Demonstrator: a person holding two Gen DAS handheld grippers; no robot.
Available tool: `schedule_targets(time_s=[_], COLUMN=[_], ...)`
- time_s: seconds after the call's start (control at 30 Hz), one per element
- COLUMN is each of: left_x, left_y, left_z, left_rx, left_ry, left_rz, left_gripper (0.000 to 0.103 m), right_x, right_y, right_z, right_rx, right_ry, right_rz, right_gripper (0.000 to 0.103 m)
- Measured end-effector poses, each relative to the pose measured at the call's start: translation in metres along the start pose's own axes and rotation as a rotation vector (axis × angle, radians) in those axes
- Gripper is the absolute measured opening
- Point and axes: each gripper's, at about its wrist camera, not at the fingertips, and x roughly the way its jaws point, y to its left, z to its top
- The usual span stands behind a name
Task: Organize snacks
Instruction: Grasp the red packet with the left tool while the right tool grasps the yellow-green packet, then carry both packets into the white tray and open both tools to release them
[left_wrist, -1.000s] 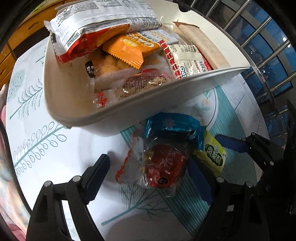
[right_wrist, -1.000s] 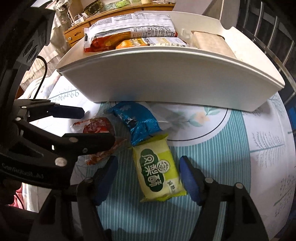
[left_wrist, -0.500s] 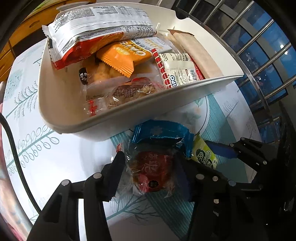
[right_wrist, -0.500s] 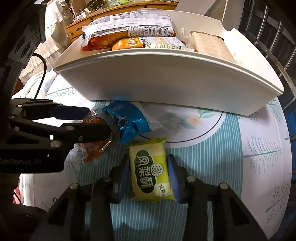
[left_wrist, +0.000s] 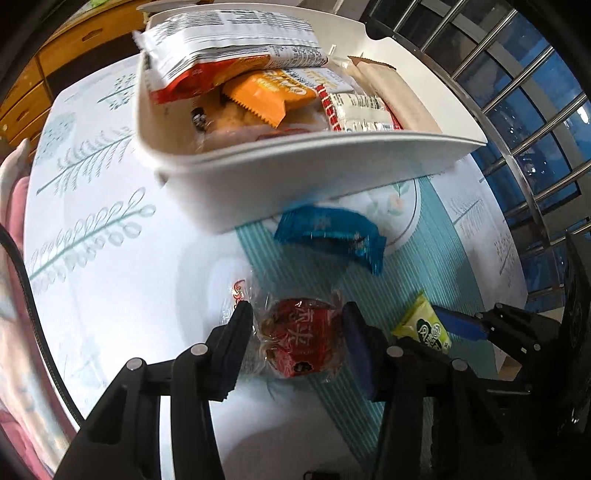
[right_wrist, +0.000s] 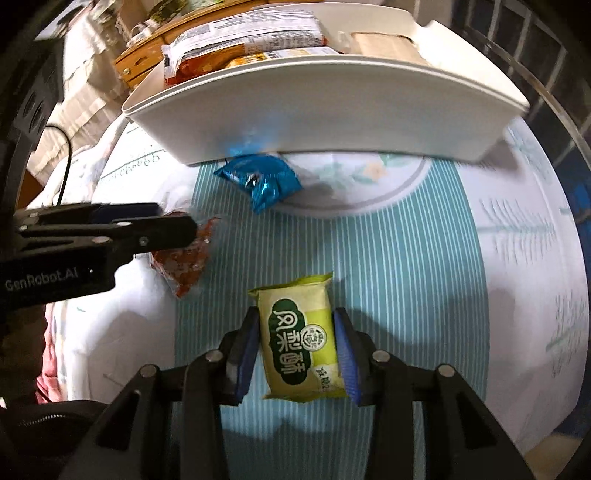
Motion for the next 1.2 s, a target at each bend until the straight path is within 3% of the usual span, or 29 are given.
schedule_targets(time_s=[0.1, 0.13, 0.33, 0.6, 0.93, 1.2], left_x=[-0.010, -0.015, -0.044, -0.101, -0.179, -0.215], left_y=[0.002, 0.004, 0.010, 0.025, 0.036, 0.023], left_z=[-0.015, -0.020, -0.050, -0.073, -0.057, -0.023], left_rx=[-0.018, -0.022, -0.043, -0.086, -0.165, -0.238], left_ry=[0.006, 0.005, -0.006, -0.097, -0.275, -0.396], left_rz=[-0.012, -0.014, -0.028, 0.001, 0.094, 0.137], left_gripper=[0.047, 0.040, 0.040, 0.040, 0.040, 0.040], right_x=[-0.010, -0.015, -0.037, -0.068, -0.100, -0.121], right_y=[-0.001, -0.001, 0.004, 0.024, 0.031, 0.030], right_z=[-0.010, -0.013, -0.029, -0.031, 0.022, 0.079], right_rx=[0.047, 0.058, 0.086, 0.065, -0.043, -0.148], right_ry=[-0.001, -0.004, -0.034, -0.104, -0.179, -0.246], right_rz=[0.010, 0.011, 0.002, -0.002, 0.073, 0.153], right_gripper=[0.039, 0.039, 0.039, 0.039, 0.039, 0.039])
